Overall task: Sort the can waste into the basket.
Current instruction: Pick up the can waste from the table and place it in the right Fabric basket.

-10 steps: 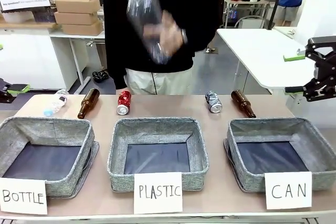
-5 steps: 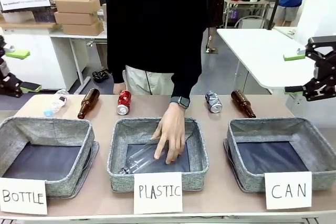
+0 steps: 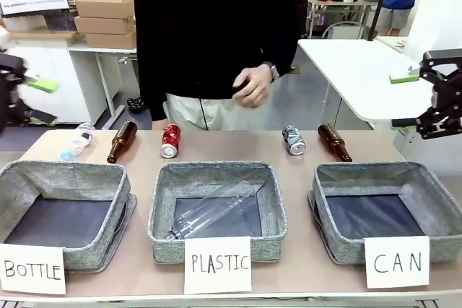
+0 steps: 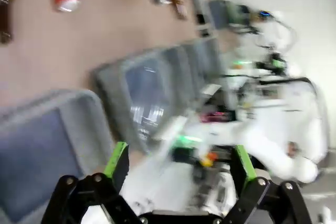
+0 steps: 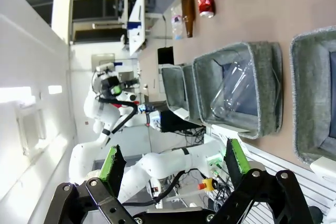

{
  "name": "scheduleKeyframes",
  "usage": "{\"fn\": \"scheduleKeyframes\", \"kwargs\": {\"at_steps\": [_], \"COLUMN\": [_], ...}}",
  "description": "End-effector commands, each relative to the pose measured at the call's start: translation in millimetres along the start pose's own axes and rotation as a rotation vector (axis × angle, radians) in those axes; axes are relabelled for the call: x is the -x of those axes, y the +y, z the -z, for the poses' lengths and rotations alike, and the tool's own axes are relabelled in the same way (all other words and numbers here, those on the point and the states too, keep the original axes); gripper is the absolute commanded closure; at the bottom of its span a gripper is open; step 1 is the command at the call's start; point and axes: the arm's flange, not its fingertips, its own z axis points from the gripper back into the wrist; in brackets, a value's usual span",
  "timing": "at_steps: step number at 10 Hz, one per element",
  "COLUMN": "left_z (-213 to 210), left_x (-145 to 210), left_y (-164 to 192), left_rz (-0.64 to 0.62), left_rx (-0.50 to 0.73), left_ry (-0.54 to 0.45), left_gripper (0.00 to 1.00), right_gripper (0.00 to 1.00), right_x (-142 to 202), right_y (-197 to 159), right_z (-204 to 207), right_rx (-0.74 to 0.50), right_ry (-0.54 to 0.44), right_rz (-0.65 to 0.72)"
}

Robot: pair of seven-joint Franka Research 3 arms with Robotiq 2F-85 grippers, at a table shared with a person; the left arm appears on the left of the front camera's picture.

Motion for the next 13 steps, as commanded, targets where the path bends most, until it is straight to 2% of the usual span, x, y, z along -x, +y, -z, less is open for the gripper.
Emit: {"fn": "scheduleKeyframes", "kwargs": {"at_steps": [1,2,4,6,7,8,9,10,11,13], "left_z": [65,98,175,238,257,235,235,266,275,298], "left_x": [-58,-85,-141,-158,-151,-140,-140,-144,-147,-169], "left_y": [5,4,28,54,61,50,50,74,74,81], "left_rz": [-0.036,-0.027,-0.089,-0.115,-0.214,-0.066,-0.066,-0.131,-0.162,-0.148], "left_rx": [-0.291,-0.359,-0.484,-0.56,-0.452,-0.529,-0.529,-0.517,-0.706,-0.843], "left_ry": [0.115,0.12,0.132,0.045,0.156,0.061,0.061,0.094,-0.074,-0.127], "left_gripper": [0.0,0.0,0.0,0.0,0.0,0.0,0.0,0.0,0.0,0.0], "right_gripper": [0.0,0.0,0.0,0.0,0.0,0.0,0.0,0.0,0.0,0.0], "right_x": [-4,-4,-4,-4,-4,-4,-4,-4,-4,-4], "right_y": [2,2,2,2,2,2,2,2,2,2], "right_z": [2,2,2,2,2,2,2,2,2,2], "right_rx": [-0.019,-0.019,-0.019,-0.019,-0.019,-0.019,-0.019,-0.019,-0.019,-0.019], "right_ry": [-0.002,-0.002,-0.002,-0.002,-0.002,-0.002,-0.002,-0.002,-0.002,-0.002], "right_rz": [-0.02,-0.02,-0.02,-0.02,-0.02,-0.02,-0.02,-0.02,-0.02,-0.02]}}
